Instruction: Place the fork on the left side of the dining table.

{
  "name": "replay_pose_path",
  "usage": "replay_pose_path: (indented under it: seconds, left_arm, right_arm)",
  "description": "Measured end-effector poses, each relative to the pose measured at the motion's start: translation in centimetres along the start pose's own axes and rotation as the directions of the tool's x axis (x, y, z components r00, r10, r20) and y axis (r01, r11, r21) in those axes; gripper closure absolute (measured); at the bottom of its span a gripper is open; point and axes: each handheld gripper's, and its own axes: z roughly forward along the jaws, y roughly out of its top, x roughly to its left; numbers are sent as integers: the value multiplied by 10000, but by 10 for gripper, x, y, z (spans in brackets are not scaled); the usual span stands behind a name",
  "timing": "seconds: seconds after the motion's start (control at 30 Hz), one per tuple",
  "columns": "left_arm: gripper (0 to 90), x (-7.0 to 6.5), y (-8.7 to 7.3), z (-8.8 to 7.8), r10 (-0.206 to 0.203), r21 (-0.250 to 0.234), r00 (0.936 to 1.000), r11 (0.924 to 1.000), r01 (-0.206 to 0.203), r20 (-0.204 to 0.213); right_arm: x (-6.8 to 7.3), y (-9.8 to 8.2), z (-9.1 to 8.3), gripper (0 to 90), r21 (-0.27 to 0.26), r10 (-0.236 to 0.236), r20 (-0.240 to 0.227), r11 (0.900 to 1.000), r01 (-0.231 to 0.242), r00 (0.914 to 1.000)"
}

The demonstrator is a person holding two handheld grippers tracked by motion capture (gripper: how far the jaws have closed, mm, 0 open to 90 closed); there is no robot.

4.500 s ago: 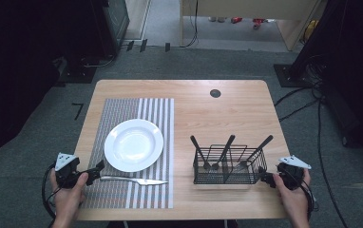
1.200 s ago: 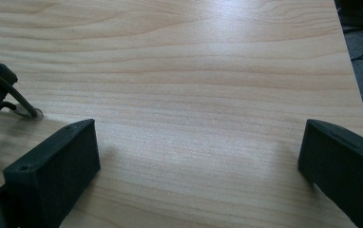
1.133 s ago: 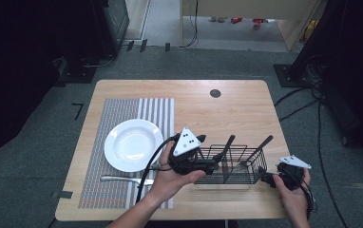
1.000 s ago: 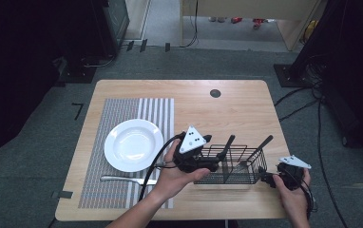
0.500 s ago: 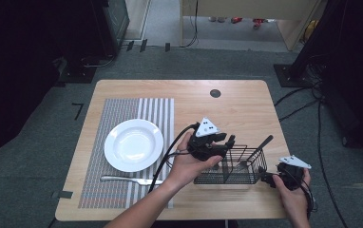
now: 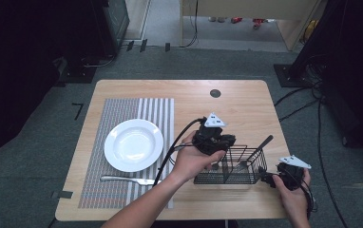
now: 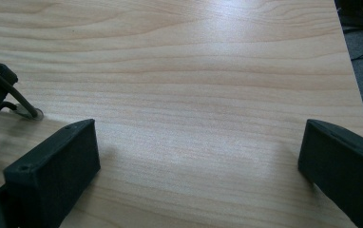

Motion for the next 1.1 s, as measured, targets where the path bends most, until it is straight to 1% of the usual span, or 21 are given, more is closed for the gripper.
replay_pose_path:
  seconds: [0.07,0.13,0.17,0.23,0.33,0.37,0.4,0.43,0.5,0.53,0.67,0.7,0.73,0.77,0.8,0.83,0.93,0.97,1.0,1.03,1.1]
  left_arm:
    - [826,0,0,-1,139,35,9999,9999,-139,33]
    - [844,-1,1,-3,469,188,9986,9987,-473,230]
    - [884,-1,1,-5,611,182,9979,9979,-615,234]
    - [890,-2,0,-7,697,126,9975,9975,-698,87]
    - [890,-2,-2,-12,1016,-45,9944,9948,-1016,303]
    - [891,-2,-2,-12,1016,-45,9944,9948,-1016,303]
    - [891,-2,-4,-16,1171,-286,9923,9928,-1161,395]
    - [892,-2,-4,-16,1171,-286,9923,9928,-1161,395]
    - [892,-2,-5,-20,1113,-543,9925,9926,-1086,510]
    - [893,-2,-6,-26,1225,-840,9918,9893,-1191,359]
    - [893,-5,-5,-40,1565,-1506,9874,9769,-1514,227]
    - [894,-5,-5,-40,1565,-1506,9874,9769,-1514,227]
    - [893,-6,-2,-50,1580,-1898,9874,9697,-1537,80]
    - [893,-6,-2,-50,1580,-1898,9874,9697,-1537,80]
    - [893,-5,1,-59,1557,-2267,9878,9623,-1501,71]
    - [893,-5,2,-62,1522,-2412,9883,9593,-1471,26]
    - [893,-2,7,-79,1324,-3219,9912,9382,-1269,-47]
    - [893,-1,8,-82,1215,-3392,9926,9337,-1146,-10]
    - [893,-1,8,-82,1215,-3392,9926,9337,-1146,-10]
    - [893,1,11,-90,1022,-3790,9946,9211,-886,158]
    - [893,4,14,-98,809,-4204,9959,9056,-567,398]
  right_arm:
    - [0,0,0,0,-11,-13,-8,10000,13,10000]
    - [0,0,0,0,-10,-14,-8,10000,14,10000]
    - [0,0,0,0,-1,4,0,10000,-4,10000]
    - [0,0,0,0,0,3,-1,10000,-3,10000]
    - [0,0,0,0,1,5,0,10000,-5,10000]
    - [0,0,0,0,1,5,0,10000,-5,10000]
    - [0,0,0,0,0,3,0,10000,-3,10000]
    - [0,0,0,0,0,3,0,10000,-3,10000]
    - [0,0,0,0,-2,2,0,10000,-2,10000]
    - [0,0,0,0,1,3,-3,10000,-3,10000]
    - [0,0,0,0,-3,-6,-3,10000,6,10000]
    - [0,0,0,0,-2,-3,-3,10000,3,10000]
    - [0,0,0,0,-5,-5,-2,10000,5,10000]
    - [0,0,0,0,-5,-5,-2,10000,5,10000]
    - [0,0,0,0,4,9,-3,10000,-9,10000]
    - [0,0,0,0,4,7,-3,10000,-7,10000]
    - [0,0,0,0,-1,-3,-4,10000,3,10000]
    - [0,0,0,0,-2,-2,-5,10000,2,10000]
    - [0,0,0,0,-2,-2,-5,10000,2,10000]
    - [0,0,0,0,-2,-4,-4,10000,4,10000]
    - [0,0,0,0,0,-2,-2,10000,2,10000]
